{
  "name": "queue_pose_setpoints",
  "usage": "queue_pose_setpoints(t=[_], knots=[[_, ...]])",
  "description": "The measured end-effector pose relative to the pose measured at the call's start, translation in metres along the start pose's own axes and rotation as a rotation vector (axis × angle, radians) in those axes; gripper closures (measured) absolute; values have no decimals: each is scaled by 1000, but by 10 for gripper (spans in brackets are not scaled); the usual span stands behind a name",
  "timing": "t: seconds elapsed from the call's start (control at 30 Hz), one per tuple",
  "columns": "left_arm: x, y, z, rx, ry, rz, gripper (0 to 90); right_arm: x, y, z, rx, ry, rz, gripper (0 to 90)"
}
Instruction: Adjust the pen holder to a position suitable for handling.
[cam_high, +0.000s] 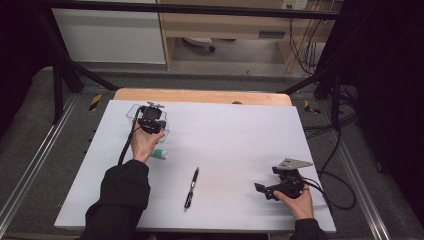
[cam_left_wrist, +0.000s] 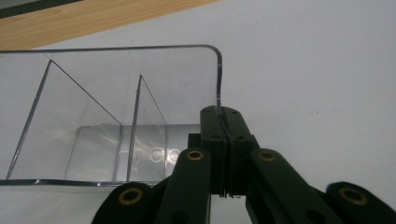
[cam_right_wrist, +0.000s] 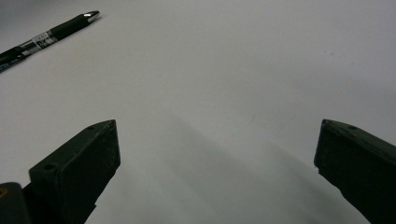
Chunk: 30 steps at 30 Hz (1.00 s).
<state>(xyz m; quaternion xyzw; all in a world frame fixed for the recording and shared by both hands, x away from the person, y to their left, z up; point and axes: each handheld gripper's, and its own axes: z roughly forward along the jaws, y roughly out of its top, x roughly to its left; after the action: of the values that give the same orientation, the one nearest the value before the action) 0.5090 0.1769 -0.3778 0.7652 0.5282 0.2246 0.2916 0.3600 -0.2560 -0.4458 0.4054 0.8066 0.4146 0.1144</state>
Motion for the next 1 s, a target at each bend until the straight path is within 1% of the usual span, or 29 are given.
queue_pose_setpoints(t=[0.07,0.2,0.33,0.37,0.47,0.53,0.67,0.7,0.73,0.77,0.8,0.83,0.87,0.93,0.97,1.0], knots=[[0,0,-1,-5,-2,1,883,0,0,0,0,0,0,10],[0,0,-5,-17,-27,-8,883,0,0,0,-3,0,0,10],[-1,0,-10,-27,-55,-4,884,0,0,0,-2,-1,-4,10],[-1,0,-10,-27,-55,-4,884,0,0,0,-2,-1,-4,10],[-5,-1,-15,-43,-69,19,884,0,0,0,-1,-1,-3,10],[-7,-1,-17,-49,-74,25,884,0,0,0,2,-2,-5,10],[-18,-1,-29,-73,-112,51,884,0,0,0,2,0,-4,10],[-18,-1,-29,-73,-112,51,884,0,0,0,3,-1,-3,10],[-27,-3,-34,-92,-127,62,884,0,0,0,4,-1,-4,10],[-27,-3,-34,-92,-127,62,885,0,0,0,4,-1,-6,10],[-35,-6,-38,-103,-151,67,885,0,0,0,5,-1,-6,10],[-40,-7,-39,-112,-162,72,884,0,0,0,6,-1,-5,10],[-45,-9,-41,-110,-175,70,884,0,0,0,6,-1,-6,10],[-54,-11,-42,-111,-189,78,884,0,0,0,5,-2,-4,10],[-54,-11,-42,-111,-189,78,884,0,0,0,5,-1,-5,10],[-62,-12,-42,-113,-199,86,884,0,0,0,4,-1,-4,10]])
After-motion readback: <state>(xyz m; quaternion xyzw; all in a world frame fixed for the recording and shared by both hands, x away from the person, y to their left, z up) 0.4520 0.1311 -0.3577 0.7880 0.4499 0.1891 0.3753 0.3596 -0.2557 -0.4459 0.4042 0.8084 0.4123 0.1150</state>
